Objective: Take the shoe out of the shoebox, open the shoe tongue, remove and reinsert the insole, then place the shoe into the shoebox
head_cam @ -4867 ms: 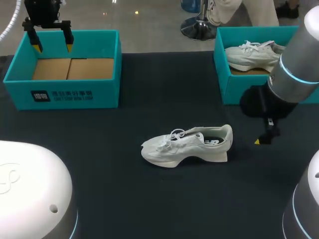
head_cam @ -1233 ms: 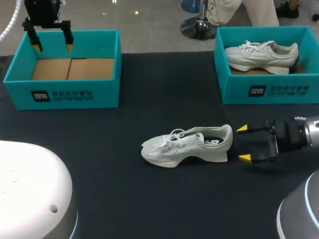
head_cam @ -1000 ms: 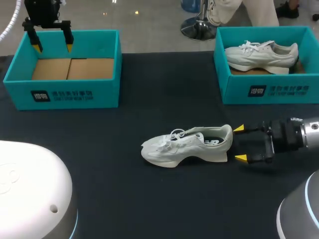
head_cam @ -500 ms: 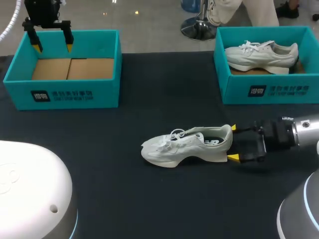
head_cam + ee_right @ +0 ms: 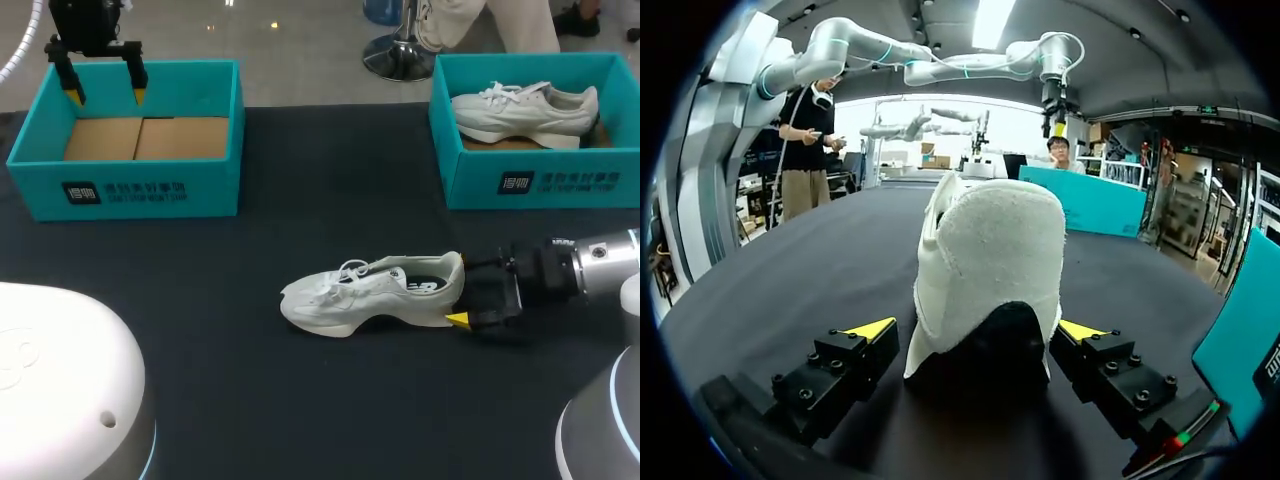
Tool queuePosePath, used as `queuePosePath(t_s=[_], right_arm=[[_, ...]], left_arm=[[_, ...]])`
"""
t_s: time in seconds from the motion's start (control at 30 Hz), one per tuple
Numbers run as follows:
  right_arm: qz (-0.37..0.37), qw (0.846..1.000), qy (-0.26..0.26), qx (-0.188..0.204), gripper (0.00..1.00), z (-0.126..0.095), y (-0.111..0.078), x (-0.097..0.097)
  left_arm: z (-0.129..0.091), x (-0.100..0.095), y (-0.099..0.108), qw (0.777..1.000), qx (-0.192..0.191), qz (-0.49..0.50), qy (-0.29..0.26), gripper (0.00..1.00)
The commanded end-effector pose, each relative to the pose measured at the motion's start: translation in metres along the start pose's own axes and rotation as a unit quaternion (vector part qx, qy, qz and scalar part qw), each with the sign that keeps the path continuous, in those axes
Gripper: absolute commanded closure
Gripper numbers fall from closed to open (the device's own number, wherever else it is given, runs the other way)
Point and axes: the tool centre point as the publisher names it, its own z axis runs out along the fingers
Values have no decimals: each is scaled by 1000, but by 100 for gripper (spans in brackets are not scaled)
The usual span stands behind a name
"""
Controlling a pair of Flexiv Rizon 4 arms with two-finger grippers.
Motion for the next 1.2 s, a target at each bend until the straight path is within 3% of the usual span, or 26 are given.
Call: queuePosePath(t_s=[0.03,0.87,0.9,1.0,1.03,1.2], right_arm=[[3,1000,1,3,0,10,-2,-3],[27,1000,7,1,2,21,-9,-3],[28,1000,7,1,48,20,-9,-3],[29,1000,5,1,79,21,-9,-3],[30,1000,5,1,100,21,-10,-2],[31,1000,3,0,100,20,-11,-1]], left_arm=[[0,0,0,1000,0,0,0,0],[0,0,0,1000,0,0,0,0],[0,0,0,1000,0,0,0,0],[0,0,0,1000,0,0,0,0],[0,0,0,1000,0,0,0,0],[0,0,0,1000,0,0,0,0]])
